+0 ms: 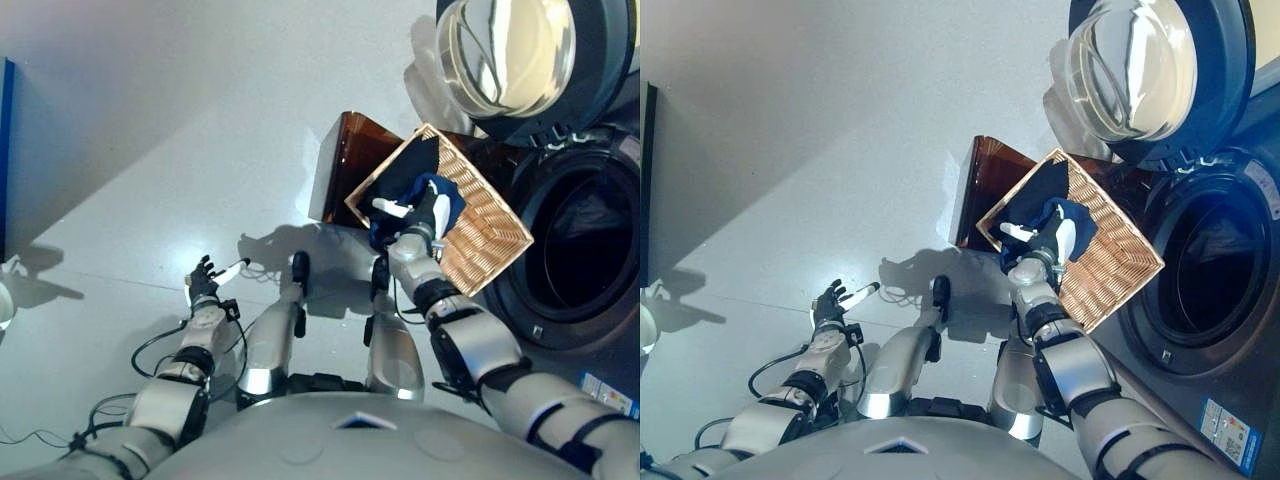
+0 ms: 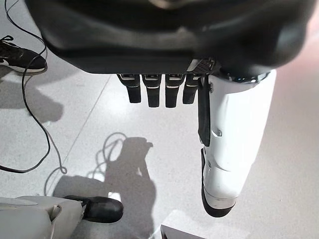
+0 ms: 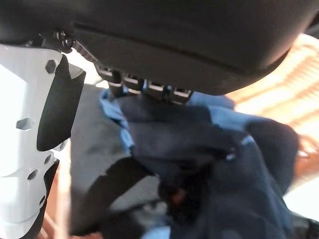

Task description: Pick up the clothes and place them into the washing machine

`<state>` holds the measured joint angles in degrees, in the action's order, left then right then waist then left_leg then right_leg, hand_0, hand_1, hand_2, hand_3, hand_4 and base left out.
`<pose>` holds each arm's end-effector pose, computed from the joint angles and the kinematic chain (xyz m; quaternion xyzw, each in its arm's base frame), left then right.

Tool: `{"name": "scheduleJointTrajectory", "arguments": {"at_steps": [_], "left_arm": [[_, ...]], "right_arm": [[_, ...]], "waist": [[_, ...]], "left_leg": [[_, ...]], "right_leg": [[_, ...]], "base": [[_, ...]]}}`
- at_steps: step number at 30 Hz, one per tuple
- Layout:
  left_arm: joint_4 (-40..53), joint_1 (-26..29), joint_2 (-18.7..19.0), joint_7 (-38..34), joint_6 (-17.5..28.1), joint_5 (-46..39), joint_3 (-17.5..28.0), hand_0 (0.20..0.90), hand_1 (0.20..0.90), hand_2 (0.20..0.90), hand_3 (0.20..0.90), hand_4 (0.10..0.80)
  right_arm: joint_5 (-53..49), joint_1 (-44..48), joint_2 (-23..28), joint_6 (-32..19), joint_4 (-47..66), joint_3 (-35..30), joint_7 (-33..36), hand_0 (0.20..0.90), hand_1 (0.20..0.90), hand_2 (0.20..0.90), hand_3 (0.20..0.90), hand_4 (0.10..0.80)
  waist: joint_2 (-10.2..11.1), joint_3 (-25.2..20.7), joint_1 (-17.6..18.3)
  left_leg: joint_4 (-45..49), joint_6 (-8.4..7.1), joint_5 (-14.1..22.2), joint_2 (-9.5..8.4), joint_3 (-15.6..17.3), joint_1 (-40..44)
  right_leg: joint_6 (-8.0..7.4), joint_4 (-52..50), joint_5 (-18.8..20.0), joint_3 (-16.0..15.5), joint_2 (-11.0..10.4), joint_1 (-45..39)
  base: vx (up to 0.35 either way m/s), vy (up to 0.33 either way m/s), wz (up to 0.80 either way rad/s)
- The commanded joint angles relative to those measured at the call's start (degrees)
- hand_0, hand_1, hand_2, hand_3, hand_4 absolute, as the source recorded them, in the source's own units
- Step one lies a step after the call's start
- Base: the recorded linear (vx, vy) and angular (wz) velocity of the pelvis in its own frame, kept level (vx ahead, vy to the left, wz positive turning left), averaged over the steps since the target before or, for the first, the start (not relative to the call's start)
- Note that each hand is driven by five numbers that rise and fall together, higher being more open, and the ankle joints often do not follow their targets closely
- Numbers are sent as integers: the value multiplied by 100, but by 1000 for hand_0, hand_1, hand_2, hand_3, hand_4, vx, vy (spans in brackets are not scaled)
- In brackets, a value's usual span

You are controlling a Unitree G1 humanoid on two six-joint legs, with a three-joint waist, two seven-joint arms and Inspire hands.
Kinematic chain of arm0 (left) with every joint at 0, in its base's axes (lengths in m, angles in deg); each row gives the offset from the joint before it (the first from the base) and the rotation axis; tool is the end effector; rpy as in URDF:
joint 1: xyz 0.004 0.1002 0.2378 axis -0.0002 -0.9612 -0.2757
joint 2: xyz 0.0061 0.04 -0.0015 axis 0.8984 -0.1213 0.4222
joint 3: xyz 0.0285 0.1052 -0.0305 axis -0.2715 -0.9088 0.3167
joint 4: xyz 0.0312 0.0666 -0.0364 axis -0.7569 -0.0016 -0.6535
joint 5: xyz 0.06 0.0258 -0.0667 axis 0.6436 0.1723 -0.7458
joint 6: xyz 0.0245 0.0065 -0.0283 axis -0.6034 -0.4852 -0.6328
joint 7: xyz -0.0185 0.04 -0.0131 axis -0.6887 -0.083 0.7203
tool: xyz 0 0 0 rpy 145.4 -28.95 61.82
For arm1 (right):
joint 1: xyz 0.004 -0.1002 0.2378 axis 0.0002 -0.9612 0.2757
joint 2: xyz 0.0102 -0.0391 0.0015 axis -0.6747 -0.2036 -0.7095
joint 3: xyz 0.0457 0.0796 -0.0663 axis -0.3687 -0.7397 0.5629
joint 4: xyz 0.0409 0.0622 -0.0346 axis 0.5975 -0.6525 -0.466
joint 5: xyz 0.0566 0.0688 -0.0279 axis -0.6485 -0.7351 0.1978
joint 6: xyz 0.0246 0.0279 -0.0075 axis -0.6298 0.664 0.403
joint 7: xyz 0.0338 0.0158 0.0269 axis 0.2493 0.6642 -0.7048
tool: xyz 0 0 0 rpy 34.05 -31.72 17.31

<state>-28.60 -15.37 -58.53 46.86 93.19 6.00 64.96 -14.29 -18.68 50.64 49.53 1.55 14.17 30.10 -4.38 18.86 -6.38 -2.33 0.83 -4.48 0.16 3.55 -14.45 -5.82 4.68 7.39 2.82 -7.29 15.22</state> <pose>0.1620 0.1893 -0.0904 0.0124 0.3736 0.2391 0.8961 0.2579 -0.1482 -0.0314 -0.1414 0.2407 -0.2532 0.9263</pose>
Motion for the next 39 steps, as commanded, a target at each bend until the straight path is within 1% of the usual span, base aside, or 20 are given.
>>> {"name": "scheduleJointTrajectory", "arguments": {"at_steps": [1, 5, 9, 16, 19, 22, 26, 34, 39], "left_arm": [[-265, -127, 99, -319, 119, 28, 138, 900, 900, 900, 900, 800], [-285, -201, 94, -323, 147, 49, 203, 900, 900, 900, 900, 800], [-304, -238, 88, -320, 171, 62, 244, 900, 900, 900, 900, 800], [-294, -289, 82, -287, 211, 139, 241, 900, 900, 900, 900, 800], [-279, -295, 78, -253, 216, 169, 213, 900, 900, 900, 900, 800], [-298, -300, 75, -220, 213, 172, 217, 900, 900, 900, 900, 800], [-323, -311, 100, -90, 195, 156, 218, 900, 900, 900, 900, 800], [-381, -263, 146, 1, 142, 122, 220, 900, 900, 900, 900, 800], [-359, -219, 166, 78, 142, 139, 190, 900, 900, 900, 900, 800]], "right_arm": [[-187, -293, 83, -462, 758, -130, 351, 900, 900, 900, 900, 800], [-158, -584, 144, -604, 1018, -282, 430, 900, 900, 900, 900, 800], [-174, -668, 180, -685, 1083, -388, 487, 900, 900, 900, 900, 800], [-195, -753, 380, -768, 914, -666, 576, 900, 900, 900, 900, 800], [-417, -721, 473, -802, 739, -890, 614, 900, 900, 900, 900, 800], [-504, -697, 531, -821, 669, -956, 582, 900, 900, 900, 900, 800], [-831, -623, 657, -836, 525, -934, 80, 900, 900, 900, 900, 800], [-1021, -434, 727, -872, 323, -927, -89, 900, 900, 900, 900, 800], [-971, -252, 765, -753, 246, -674, -419, 900, 900, 900, 900, 800]], "waist": [[-2, -7, 250], [-1, 18, 369], [-13, 29, 425], [-77, 20, 510], [-129, 24, 544], [-134, 28, 554], [-87, 33, 538], [-63, 67, 505], [-105, 148, 435]], "left_leg": [[597, -365, 30, 78, 19, -567], [614, -362, 41, 110, 110, -571], [646, -361, 61, 119, 185, -573], [681, -355, 81, 107, 242, -633], [697, -360, 87, 101, 283, -661], [701, -359, 88, 96, 292, -681], [685, -378, 61, 108, 314, -721], [748, -394, 53, 103, 307, -841], [846, -395, 59, 73, 329, -1024]], "right_leg": [[-455, -303, -144, 32, -392, -147], [-455, -330, -115, 149, -382, -54], [-460, -340, -98, 224, -368, 12], [-453, -397, -101, 332, -395, 150], [-454, -439, -101, 370, -408, 226], [-447, -445, -96, 398, -402, 265], [-443, -441, -82, 367, -383, 311], [-418, -493, -88, 333, -358, 416], [-430, -561, -72, 322, -380, 575]], "base": [[-41, 27, -13], [-31, 17, -18], [-30, 18, -23], [-18, 6, -14], [-3, 2, -2], [-1, -2, -1], [1, -23, -1], [1, -13, 0], [-25, -7, -6]]}}
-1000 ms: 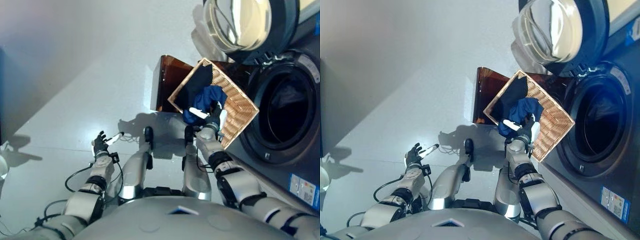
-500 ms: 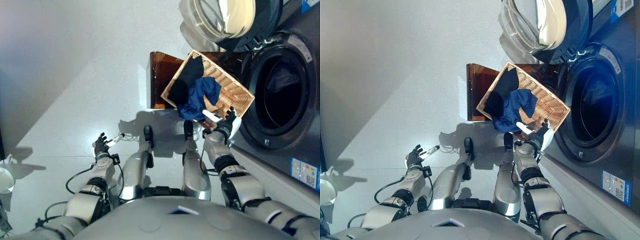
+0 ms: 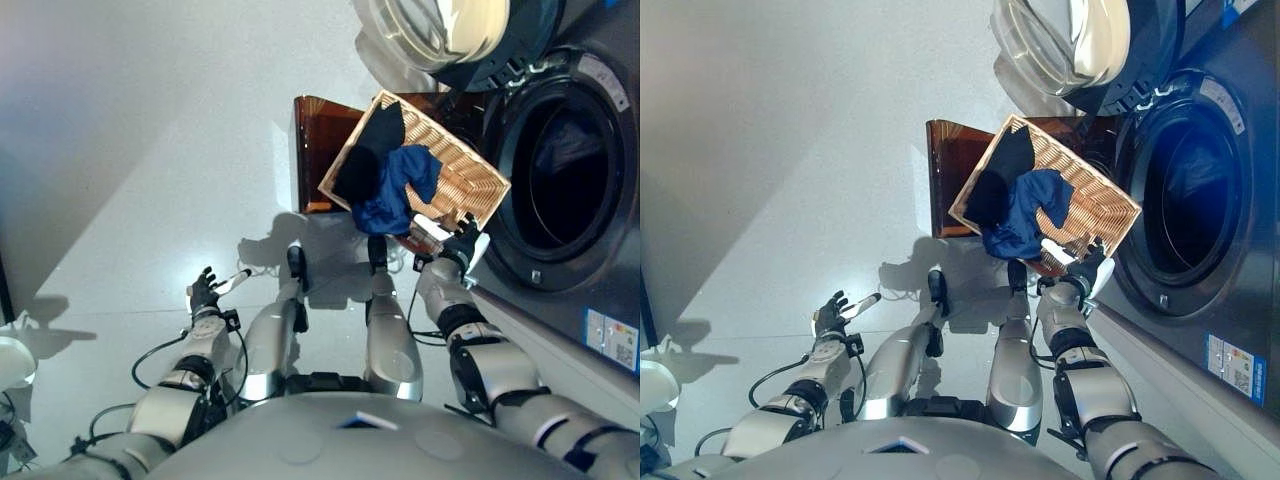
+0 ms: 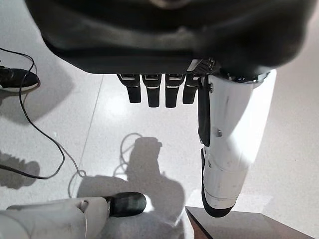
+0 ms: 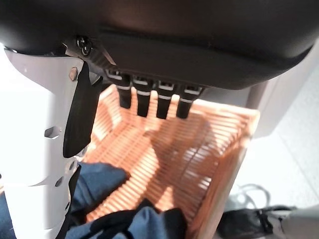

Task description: Pick up the clothes and place them into the washing machine

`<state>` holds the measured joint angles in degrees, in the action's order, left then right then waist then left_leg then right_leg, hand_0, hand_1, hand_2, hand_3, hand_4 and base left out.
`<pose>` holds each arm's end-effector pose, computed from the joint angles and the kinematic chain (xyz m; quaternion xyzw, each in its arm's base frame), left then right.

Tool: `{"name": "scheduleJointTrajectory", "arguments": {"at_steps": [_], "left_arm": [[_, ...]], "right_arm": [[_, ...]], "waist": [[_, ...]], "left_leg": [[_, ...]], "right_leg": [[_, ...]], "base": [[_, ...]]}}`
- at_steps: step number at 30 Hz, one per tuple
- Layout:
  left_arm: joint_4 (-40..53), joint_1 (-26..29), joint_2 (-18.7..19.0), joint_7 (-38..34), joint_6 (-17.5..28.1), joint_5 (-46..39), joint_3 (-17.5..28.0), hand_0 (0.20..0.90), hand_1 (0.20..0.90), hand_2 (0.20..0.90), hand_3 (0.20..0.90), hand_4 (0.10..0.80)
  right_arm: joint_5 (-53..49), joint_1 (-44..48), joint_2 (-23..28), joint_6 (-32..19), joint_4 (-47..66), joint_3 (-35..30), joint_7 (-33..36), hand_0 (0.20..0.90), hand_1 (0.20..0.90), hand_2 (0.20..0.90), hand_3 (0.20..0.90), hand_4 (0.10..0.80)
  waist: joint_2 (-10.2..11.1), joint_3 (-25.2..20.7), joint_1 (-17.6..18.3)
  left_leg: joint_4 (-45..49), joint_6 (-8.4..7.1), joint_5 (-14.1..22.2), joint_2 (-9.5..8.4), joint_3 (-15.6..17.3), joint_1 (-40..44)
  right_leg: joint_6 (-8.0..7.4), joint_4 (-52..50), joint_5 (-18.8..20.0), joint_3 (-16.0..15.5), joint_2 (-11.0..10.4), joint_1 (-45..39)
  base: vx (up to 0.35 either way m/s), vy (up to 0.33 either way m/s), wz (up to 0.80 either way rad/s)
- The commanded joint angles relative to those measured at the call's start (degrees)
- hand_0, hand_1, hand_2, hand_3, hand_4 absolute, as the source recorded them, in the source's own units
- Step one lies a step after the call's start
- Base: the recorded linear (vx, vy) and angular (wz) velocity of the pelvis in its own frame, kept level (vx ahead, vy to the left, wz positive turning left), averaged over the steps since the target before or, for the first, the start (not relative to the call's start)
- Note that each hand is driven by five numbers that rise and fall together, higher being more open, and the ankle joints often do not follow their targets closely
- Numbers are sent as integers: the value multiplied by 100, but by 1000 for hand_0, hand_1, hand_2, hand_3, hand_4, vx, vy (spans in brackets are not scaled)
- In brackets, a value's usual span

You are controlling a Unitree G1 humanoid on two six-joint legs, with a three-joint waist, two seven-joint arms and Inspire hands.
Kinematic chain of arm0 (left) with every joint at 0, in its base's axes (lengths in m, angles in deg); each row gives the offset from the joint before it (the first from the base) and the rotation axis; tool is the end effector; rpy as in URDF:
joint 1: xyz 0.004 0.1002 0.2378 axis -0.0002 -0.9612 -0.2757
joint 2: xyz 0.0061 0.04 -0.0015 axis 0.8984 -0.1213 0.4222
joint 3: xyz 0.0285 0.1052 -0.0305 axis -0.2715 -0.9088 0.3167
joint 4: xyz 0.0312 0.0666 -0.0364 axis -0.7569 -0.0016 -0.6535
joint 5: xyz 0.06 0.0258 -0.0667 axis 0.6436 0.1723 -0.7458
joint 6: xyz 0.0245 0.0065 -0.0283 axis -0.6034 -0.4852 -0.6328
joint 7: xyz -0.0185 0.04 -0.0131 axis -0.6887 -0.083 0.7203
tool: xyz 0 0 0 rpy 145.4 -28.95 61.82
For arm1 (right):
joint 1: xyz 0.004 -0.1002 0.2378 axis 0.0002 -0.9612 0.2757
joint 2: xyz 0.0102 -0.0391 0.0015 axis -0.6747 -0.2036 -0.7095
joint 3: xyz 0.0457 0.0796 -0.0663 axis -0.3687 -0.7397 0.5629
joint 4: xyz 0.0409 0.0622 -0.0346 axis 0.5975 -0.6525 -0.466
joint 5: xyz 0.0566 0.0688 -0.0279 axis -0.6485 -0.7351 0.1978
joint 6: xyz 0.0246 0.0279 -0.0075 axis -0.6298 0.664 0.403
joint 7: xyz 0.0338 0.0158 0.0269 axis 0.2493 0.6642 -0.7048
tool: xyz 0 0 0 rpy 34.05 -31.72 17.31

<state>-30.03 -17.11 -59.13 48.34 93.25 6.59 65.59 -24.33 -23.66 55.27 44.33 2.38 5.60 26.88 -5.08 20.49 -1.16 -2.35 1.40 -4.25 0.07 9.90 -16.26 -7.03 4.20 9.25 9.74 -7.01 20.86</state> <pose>0.1480 0.1889 -0.0976 0.0099 0.3972 0.2329 0.8876 0.2404 -0.1958 -0.0389 -0.0274 0.2527 -0.3452 0.9034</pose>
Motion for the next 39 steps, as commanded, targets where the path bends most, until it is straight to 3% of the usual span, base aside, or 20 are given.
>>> {"name": "scheduleJointTrajectory", "arguments": {"at_steps": [1, 16, 39], "left_arm": [[-216, -45, 225, -70, 136, 80, 127, 900, 900, 900, 900, 800], [-146, 58, 288, 31, 144, 96, 101, 900, 900, 900, 900, 800], [-152, 123, 336, 17, 205, 4, 29, 900, 900, 900, 900, 800]], "right_arm": [[33, 247, 302, -232, 162, 184, -97, 900, 900, 900, 900, 800], [264, 645, 433, -135, 205, 469, -377, 900, 900, 900, 900, 800], [387, 1198, 781, 58, -507, 475, -269, 900, 900, 900, 900, 800]], "waist": [[-35, -19, -87], [-74, 59, -213], [-301, 90, -446]], "left_leg": [[851, -451, 38, 82, -306, -851], [970, -498, -10, -2, -344, -1205], [1192, -480, 27, -93, -466, -1668]], "right_leg": [[-309, -516, -259, -370, -408, 16], [-309, -575, -183, -498, -480, 235], [-262, -720, -256, -619, -557, 542]], "base": [[0, 0, 0], [-2, 1, 0], [-3, 8, 5]]}}
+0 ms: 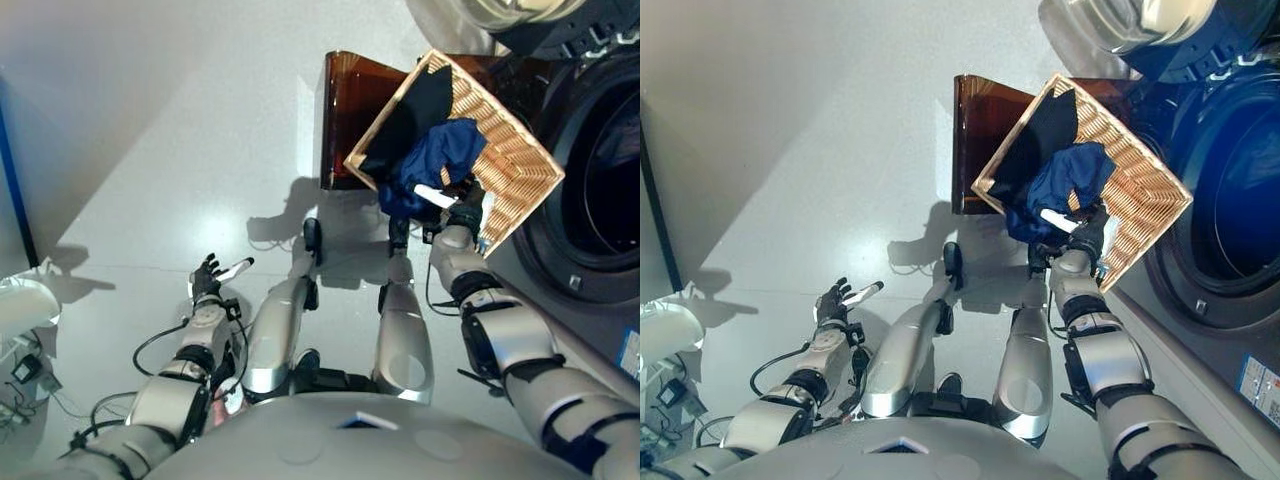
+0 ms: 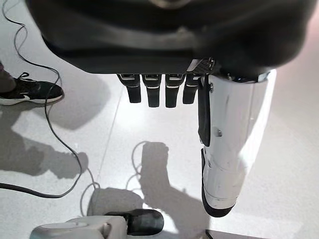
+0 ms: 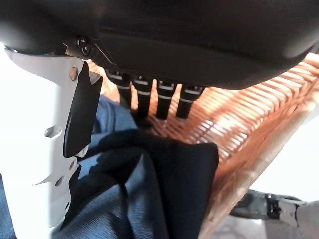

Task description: Pick up the clothes and place them into the washing machine

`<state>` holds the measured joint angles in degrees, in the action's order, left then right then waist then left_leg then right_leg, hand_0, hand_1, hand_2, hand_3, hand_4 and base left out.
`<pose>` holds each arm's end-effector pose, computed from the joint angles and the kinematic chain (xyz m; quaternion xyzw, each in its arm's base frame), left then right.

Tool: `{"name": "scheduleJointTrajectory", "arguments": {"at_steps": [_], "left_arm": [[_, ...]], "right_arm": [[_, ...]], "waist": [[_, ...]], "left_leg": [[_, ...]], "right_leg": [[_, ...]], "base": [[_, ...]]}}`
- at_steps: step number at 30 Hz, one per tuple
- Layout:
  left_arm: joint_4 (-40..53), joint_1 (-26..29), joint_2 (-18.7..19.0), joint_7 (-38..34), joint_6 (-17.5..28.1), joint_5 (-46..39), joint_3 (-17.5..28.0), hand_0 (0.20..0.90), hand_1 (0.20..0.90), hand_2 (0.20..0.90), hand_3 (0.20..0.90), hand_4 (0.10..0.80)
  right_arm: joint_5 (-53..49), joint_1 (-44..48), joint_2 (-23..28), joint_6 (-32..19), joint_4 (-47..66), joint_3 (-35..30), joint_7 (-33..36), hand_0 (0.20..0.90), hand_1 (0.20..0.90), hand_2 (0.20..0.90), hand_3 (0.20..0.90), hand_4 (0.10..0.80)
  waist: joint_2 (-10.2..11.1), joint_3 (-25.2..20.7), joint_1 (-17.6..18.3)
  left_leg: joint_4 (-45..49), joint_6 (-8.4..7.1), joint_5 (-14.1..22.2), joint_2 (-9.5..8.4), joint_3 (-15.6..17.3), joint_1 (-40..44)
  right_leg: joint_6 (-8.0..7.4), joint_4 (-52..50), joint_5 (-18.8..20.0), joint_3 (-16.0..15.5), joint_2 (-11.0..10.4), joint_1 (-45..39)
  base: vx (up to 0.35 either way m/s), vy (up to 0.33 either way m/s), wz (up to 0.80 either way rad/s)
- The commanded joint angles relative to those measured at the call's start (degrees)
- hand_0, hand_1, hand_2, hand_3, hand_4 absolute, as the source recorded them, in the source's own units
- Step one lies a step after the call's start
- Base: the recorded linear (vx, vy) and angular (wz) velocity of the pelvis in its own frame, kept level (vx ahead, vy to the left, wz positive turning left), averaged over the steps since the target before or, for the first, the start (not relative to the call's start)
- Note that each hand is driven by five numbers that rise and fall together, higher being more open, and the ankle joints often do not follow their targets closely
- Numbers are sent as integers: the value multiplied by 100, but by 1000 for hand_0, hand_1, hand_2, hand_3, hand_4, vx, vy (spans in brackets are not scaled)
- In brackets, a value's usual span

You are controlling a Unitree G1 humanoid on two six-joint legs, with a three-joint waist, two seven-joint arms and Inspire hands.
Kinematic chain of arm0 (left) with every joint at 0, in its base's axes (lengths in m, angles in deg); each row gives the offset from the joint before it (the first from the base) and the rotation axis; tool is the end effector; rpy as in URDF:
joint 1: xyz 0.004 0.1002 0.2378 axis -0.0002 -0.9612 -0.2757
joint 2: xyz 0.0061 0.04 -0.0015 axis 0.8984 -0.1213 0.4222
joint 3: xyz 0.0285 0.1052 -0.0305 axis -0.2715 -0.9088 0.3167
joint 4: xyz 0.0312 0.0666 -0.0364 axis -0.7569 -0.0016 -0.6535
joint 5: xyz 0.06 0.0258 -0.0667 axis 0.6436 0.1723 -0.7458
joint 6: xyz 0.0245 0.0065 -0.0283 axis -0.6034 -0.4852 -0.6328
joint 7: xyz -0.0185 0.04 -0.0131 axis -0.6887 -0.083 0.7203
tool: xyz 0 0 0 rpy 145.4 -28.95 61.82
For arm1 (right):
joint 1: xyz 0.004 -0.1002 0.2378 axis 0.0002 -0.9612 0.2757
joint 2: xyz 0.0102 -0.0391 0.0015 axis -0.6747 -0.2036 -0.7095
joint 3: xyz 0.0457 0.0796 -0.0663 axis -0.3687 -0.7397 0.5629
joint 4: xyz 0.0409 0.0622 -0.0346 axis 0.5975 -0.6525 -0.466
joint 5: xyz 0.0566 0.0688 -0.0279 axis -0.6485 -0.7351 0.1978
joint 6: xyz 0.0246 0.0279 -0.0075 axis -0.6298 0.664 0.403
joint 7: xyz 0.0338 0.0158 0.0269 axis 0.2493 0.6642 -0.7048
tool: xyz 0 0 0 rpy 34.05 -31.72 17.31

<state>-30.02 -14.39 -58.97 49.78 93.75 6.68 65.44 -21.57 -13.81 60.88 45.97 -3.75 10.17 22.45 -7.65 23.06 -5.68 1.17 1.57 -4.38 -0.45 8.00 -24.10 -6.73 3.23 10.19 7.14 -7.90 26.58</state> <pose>0.1646 0.1877 -0.0902 0.0046 0.3725 0.2158 0.9026 0.2766 -0.2153 -0.0052 -0.0994 0.2140 -0.2999 0.9243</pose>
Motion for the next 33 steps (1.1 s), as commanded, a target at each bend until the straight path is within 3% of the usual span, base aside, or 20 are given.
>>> {"name": "scheduleJointTrajectory", "arguments": {"at_steps": [1, 14, 33], "left_arm": [[-146, -145, 321, -131, 156, -1, 43, 900, 900, 900, 900, 800], [-6, -144, 326, -139, 207, -82, -1, 900, 900, 900, 900, 800], [0, -147, 337, -99, 236, -136, -75, 900, 900, 900, 900, 800]], "right_arm": [[114, 227, 237, -101, 97, 20, 176, 900, 900, 900, 900, 800], [153, 468, 413, 11, -130, 5, 212, 900, 900, 900, 900, 800], [212, 943, 582, 62, -284, 179, 132, 900, 900, 900, 900, 800]], "waist": [[-51, -161, 6], [-146, -174, -23], [-311, -207, -167]], "left_leg": [[854, -496, 42, -43, -276, -900], [1210, -408, 218, -80, -244, -1242], [1290, -394, 192, -143, -271, -1558]], "right_leg": [[-290, -638, -357, -353, -466, -11], [-280, -907, -443, -254, -474, 344], [-268, -1081, -498, -249, -475, 684]], "base": [[-2, 13, 3], [0, 0, 0], [3, 5, -2]]}}
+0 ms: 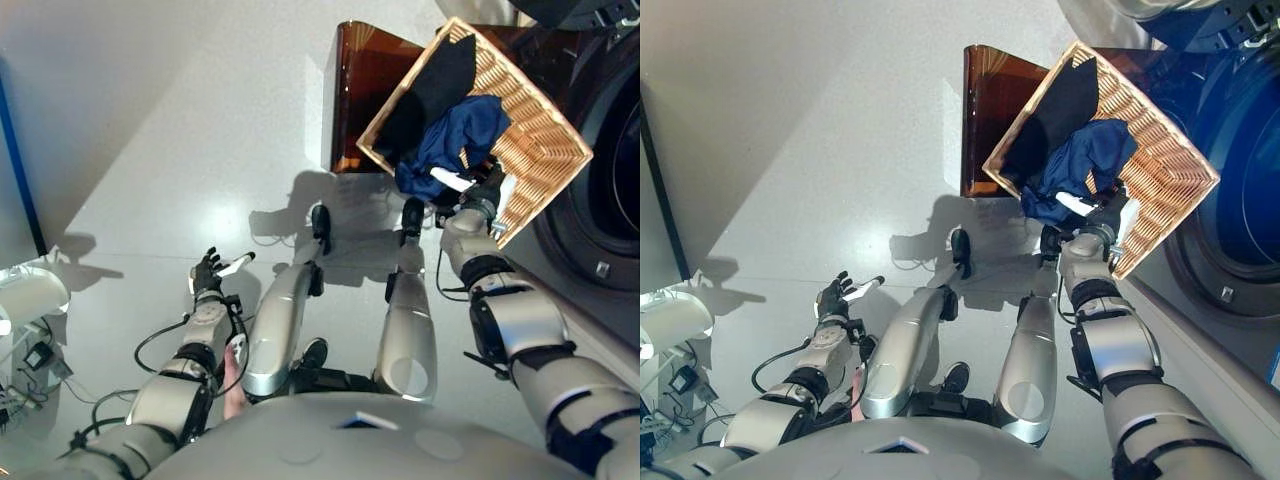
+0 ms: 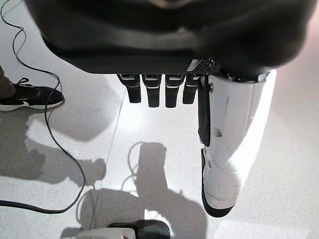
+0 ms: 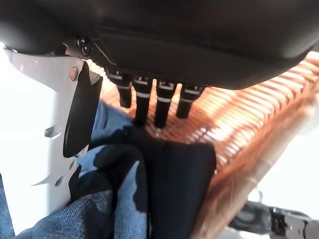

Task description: Pick up the clothes and place them into the washing machine

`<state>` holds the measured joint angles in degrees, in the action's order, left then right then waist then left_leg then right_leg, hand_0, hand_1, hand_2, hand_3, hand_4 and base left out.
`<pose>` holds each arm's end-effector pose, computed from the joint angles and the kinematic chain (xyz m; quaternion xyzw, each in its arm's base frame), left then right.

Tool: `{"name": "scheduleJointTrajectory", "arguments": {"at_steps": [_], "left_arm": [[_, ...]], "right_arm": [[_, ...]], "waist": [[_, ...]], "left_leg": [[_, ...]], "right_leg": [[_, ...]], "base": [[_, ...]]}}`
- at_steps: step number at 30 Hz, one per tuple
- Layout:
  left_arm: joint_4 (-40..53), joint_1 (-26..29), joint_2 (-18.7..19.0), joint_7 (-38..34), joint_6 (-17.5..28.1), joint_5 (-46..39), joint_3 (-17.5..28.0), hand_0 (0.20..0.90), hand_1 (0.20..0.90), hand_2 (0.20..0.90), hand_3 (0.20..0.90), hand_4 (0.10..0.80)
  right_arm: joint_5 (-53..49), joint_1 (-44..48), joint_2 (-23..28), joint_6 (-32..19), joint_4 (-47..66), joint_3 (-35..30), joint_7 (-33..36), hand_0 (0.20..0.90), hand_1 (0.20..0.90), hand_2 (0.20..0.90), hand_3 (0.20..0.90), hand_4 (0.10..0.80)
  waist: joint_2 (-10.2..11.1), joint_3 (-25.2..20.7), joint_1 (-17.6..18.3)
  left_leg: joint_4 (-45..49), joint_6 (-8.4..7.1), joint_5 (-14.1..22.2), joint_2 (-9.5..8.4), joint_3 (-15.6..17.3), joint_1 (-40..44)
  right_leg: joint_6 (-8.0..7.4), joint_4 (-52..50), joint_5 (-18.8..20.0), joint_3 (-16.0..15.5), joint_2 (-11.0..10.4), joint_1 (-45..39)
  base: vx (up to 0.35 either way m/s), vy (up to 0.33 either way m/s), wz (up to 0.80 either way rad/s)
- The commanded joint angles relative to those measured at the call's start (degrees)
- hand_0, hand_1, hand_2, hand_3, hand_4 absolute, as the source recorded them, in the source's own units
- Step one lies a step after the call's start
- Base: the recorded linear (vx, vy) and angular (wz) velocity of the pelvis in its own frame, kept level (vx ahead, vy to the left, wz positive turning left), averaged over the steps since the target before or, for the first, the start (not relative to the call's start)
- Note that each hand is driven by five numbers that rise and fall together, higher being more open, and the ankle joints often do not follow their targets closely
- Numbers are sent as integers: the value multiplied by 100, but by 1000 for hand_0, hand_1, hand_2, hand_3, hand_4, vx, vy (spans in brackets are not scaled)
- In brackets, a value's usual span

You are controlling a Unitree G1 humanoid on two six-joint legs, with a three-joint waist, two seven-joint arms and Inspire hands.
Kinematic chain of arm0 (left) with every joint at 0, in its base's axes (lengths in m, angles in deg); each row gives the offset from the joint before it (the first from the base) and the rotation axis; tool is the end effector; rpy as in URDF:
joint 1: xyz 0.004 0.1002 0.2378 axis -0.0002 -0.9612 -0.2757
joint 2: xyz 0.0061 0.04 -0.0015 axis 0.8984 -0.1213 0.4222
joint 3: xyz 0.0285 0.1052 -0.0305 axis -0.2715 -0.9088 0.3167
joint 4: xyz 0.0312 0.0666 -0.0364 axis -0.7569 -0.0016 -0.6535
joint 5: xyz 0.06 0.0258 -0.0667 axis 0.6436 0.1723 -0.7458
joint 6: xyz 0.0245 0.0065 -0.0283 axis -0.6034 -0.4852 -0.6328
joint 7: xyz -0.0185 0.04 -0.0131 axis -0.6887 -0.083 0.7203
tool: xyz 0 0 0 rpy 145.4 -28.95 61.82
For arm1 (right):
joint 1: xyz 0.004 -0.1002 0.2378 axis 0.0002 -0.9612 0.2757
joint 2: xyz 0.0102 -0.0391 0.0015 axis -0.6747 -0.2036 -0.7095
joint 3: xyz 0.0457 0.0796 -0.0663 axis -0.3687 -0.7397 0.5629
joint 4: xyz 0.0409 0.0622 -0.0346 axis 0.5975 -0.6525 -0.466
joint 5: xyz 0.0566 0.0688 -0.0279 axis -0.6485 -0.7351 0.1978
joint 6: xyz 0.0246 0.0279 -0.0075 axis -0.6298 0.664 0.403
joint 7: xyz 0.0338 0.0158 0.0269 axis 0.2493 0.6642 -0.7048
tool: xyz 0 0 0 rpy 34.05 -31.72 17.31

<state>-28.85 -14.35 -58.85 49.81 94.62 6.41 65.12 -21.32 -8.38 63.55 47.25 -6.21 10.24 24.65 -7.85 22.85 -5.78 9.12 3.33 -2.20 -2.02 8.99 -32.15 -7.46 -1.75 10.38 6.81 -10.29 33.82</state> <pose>0.1681 0.1872 -0.0875 0.0014 0.3566 0.2136 0.9095 0.2958 -0.2265 0.0190 -0.1157 0.1895 -0.3312 0.9171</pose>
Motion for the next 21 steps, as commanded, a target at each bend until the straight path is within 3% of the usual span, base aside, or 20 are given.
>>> {"name": "scheduleJointTrajectory", "arguments": {"at_steps": [1, 13, 14, 15, 17, 18, 19, 21], "left_arm": [[-105, -150, 329, -95, 151, -114, -50, 900, 900, 900, 900, 800], [-15, -165, 345, -62, 170, -125, -105, 900, 900, 900, 900, 800], [-4, -165, 346, -61, 177, -127, -112, 900, 900, 900, 900, 800], [25, -186, 350, -58, 174, -128, -117, 900, 900, 900, 900, 800], [23, -196, 362, -43, 178, -135, -115, 900, 900, 900, 900, 800], [34, -195, 365, -48, 186, -141, -117, 900, 900, 900, 900, 800], [53, -201, 372, -47, 189, -141, -121, 900, 900, 900, 900, 800], [69, -202, 387, -34, 191, -139, -119, 900, 900, 900, 900, 800]], "right_arm": [[182, 436, 334, -65, -47, 176, -90, 900, 900, 900, 900, 800], [214, 608, 473, -5, -186, 244, -169, 900, 900, 900, 900, 800], [218, 622, 487, 6, -211, 247, -178, 716, 716, 716, 716, 669], [233, 643, 515, 33, -252, 253, -185, 639, 639, 639, 639, 614], [247, 671, 541, 57, -322, 251, -210, 351, 351, 351, 351, 408], [254, 689, 551, 67, -338, 254, -210, 258, 258, 258, 258, 341], [263, 711, 567, 81, -354, 251, -207, 200, 200, 200, 200, 300], [278, 726, 581, 94, -407, 249, -221, 200, 200, 200, 200, 300]], "waist": [[-304, -178, -164], [-367, -152, -209], [-375, -146, -207], [-389, -159, -213], [-394, -176, -219], [-396, -182, -220], [-398, -187, -223], [-402, -197, -223]], "left_leg": [[509, -571, -29, 14, -376, -783], [664, -545, 8, 25, -370, -1009], [692, -542, 17, 27, -366, -1034], [714, -537, 29, 23, -379, -1052], [721, -532, 40, 22, -363, -1056], [718, -528, 44, 24, -360, -1053], [711, -523, 45, 21, -354, -1049], [716, -516, 52, 15, -356, -1048]], "right_leg": [[-197, -616, -531, -217, -234, -9], [-174, -875, -613, -201, -217, 291], [-175, -909, -620, -187, -214, 321], [-173, -953, -630, -172, -215, 369], [-170, -977, -638, -171, -214, 405], [-170, -982, -638, -169, -217, 410], [-171, -982, -636, -168, -219, 406], [-172, -998, -636, -160, -224, 413]], "base": [[-5, 6, -3], [-1, 1, 0], [0, 0, 0], [0, 0, 0], [0, 0, 0], [0, 0, 0], [0, 0, 0], [0, 0, 0]]}}
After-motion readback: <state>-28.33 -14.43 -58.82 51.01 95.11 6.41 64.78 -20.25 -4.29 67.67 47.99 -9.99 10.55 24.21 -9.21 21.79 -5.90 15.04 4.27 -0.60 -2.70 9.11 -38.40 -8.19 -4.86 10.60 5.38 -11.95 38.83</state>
